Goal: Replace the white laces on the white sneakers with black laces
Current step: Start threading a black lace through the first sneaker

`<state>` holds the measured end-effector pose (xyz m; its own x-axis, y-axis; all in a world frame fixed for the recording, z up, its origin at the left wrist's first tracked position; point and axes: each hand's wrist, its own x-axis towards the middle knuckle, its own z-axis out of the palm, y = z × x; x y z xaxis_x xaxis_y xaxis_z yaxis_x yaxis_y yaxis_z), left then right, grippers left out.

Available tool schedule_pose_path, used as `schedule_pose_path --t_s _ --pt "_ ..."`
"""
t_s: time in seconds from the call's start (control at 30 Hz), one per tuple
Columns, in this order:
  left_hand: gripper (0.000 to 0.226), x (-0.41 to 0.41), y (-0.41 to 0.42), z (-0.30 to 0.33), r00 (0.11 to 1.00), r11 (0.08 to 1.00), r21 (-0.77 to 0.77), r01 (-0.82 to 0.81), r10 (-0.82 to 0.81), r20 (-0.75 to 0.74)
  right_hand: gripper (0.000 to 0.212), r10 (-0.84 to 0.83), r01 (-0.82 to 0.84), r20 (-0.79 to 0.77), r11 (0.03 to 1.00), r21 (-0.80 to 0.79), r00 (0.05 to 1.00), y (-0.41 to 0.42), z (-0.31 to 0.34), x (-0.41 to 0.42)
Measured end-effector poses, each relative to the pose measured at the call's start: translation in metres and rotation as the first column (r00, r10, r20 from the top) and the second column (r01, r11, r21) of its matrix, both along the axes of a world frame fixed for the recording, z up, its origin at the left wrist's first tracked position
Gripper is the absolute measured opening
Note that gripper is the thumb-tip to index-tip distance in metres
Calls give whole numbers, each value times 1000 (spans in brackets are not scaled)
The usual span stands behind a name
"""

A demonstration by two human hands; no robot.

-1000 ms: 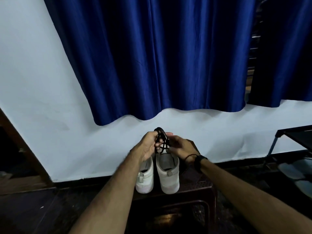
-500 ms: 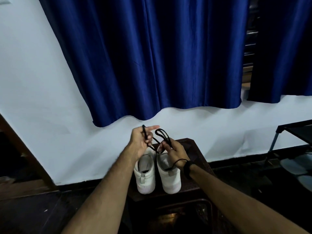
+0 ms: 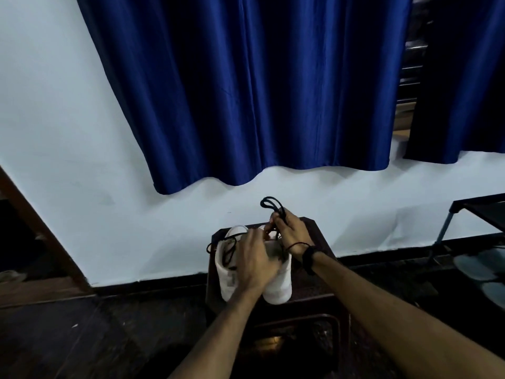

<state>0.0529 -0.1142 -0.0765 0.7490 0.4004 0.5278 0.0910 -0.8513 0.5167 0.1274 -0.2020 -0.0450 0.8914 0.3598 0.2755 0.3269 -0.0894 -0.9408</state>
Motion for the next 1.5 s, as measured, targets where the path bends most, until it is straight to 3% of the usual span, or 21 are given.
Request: schedule_pose_path --t_s 0.03,0.1,0.17,0.43,0.63,0.73,0.8,0.87,0.93,1.0,1.07,1.13,1.17,1.2,1.23,1.27,1.33,1.37,1.4,1.47,1.5 --pt "20 3 -5 -11 997 989 140 53 -44 -63 24 11 -11 2 1000 -19 1000 1 6 3" --pt "33 10 -11 -27 986 966 257 38 5 -165 23 28 -28 -2 998 -59 1000 3 15 8" --pt "42 15 -18 -36 973 963 268 21 42 -228 23 42 -43 -23 997 -60 999 3 20 11" --pt "42 26 -21 -43 972 971 238 -11 66 -226 27 151 -149 -32 987 56 988 2 67 -7" --pt "34 29 -22 -45 971 967 254 -5 65 -231 31 294 -289 43 884 367 955 -7 155 -44" --pt "46 27 -24 -38 969 999 50 -15 27 -245 32 265 -236 -18 886 399 964 -12 160 -46" --pt "45 18 -30 -24 996 980 -185 -76 66 -55 31 268 -200 -118 891 407 956 -17 150 -46" --pt "62 14 -33 -15 978 934 -331 -134 179 111 31 326 -214 -200 873 439 924 -20 145 -50" --pt "79 18 -32 -11 993 913 -393 -106 116 1 30 400 -244 -259 845 475 879 -22 145 -55" --pt "61 24 -27 -8 989 935 -345 -84 34 -147 27 453 -257 -312 823 507 835 -22 143 -58" --pt "39 25 -24 4 982 948 -302 -104 49 -184 25 458 -231 -379 828 510 804 -23 132 -57" --pt "28 21 -22 16 977 968 -236 -82 31 -210 25 345 -175 -491 917 359 800 -29 108 -47" --pt "21 19 -18 16 981 969 -242 -38 -9 -192 29 223 -168 -501 974 152 836 -35 94 -42" --pt "16 16 -15 16 986 953 -302 28 -75 -146 34 96 -177 -426 972 -155 900 -44 77 -37" --pt "21 14 -11 15 988 920 -380 92 -131 -79 35 50 -188 -288 860 -475 956 -56 62 -30" --pt "27 15 -5 10 987 891 -433 138 -160 -14 28 108 -217 -197 680 -700 974 -67 52 -27" --pt "35 14 4 3 978 874 -441 204 -199 59 20 149 -253 -214 336 -907 965 -85 41 -26" --pt "38 14 7 0 974 871 -437 223 -217 65 25 105 -182 -160 250 -951 982 -90 37 -25" --pt "40 13 9 -1 970 864 -442 241 -233 74 29 64 -49 -34 252 -967 997 -91 39 -26" --pt "40 10 11 -5 967 864 -437 253 -233 99 24 -18 134 145 507 -851 989 -79 49 -34" --pt "40 8 9 -6 968 876 -413 250 -220 120 24 -73 134 115 652 -746 991 -67 50 -34"
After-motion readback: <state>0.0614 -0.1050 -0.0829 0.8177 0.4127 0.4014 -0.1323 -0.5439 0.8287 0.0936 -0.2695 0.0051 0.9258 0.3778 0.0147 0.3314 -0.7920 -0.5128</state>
